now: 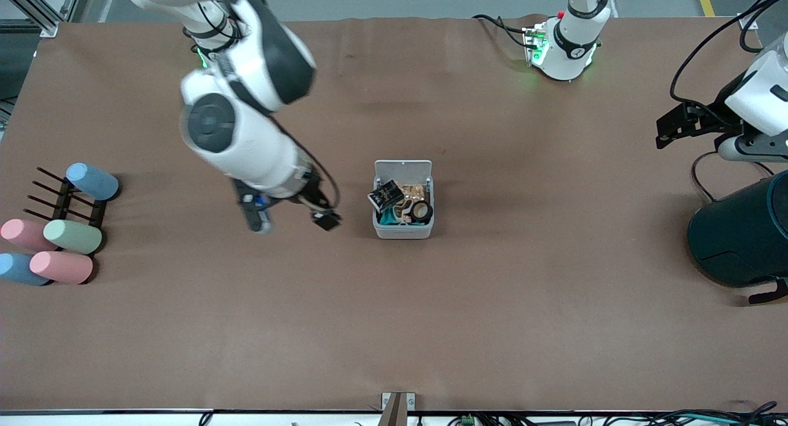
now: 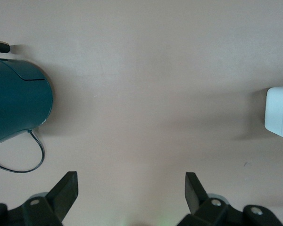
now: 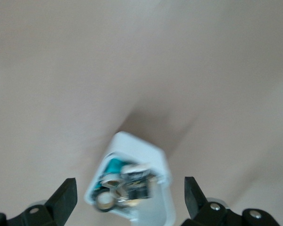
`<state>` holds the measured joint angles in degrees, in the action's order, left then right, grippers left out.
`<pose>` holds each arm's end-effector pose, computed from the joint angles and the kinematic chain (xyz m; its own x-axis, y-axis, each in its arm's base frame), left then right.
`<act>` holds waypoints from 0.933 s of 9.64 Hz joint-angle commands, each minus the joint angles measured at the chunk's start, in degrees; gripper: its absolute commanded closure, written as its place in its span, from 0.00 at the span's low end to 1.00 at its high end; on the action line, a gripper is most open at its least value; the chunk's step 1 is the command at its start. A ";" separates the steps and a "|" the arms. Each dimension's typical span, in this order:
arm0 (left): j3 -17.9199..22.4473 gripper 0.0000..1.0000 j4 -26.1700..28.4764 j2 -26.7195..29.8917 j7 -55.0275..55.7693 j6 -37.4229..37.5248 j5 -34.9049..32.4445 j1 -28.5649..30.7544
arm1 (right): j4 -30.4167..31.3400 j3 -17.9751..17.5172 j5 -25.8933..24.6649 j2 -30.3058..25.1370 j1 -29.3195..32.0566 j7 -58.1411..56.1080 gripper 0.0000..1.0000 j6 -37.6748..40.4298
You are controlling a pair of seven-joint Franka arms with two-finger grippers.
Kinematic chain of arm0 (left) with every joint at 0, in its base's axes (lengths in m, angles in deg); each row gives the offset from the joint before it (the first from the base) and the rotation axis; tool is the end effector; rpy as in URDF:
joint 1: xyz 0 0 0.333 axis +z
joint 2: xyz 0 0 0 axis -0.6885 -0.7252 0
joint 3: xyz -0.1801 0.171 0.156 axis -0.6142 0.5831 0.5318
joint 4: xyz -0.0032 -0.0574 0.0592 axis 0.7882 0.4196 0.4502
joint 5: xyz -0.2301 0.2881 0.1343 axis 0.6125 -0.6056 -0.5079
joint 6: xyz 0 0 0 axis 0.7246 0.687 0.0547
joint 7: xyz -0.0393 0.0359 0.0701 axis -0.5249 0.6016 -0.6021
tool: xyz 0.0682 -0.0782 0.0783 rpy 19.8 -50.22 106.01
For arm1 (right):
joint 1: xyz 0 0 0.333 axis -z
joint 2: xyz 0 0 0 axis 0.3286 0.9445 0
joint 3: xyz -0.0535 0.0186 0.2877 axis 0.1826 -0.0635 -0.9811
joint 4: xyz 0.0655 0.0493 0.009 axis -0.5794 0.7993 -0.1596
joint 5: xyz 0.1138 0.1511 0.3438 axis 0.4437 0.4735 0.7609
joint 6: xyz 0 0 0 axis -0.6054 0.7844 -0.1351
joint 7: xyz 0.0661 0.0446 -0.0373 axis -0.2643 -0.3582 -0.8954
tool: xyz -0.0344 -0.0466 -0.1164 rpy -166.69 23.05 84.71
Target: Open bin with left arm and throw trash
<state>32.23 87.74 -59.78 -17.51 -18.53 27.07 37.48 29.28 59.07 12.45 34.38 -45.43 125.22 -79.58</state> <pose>0.5541 -0.0555 0.5884 0.9976 -0.0645 -0.0269 -0.0649 -0.9978 -0.0151 0.5950 0.2910 0.4626 0.5154 -0.8232 -0.2380 -0.8428 -0.5372 0.0332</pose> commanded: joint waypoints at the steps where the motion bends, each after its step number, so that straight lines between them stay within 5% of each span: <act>1: 0.41 0.00 3.15 2.68 0.38 -2.30 0.98 0.57 | 4.60 -1.06 -2.08 -9.05 10.56 -18.49 0.00 10.85; 3: 0.50 0.00 7.39 5.77 0.38 -4.60 0.98 0.67 | 4.51 -1.06 -4.82 -13.46 19.35 -38.79 0.00 17.74; 6: 0.59 0.00 6.00 4.46 -0.94 -4.34 0.54 1.28 | 4.95 -1.06 -6.57 -20.75 30.26 -68.33 0.00 26.00; 9: 0.68 0.00 4.85 3.58 -1.11 -4.34 0.45 1.37 | 6.55 -1.41 -16.32 -24.64 32.32 -92.05 0.00 25.60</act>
<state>32.76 92.72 -56.21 -17.63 -22.42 27.09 38.61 33.40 59.27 -0.83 11.60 -13.19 38.17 -52.00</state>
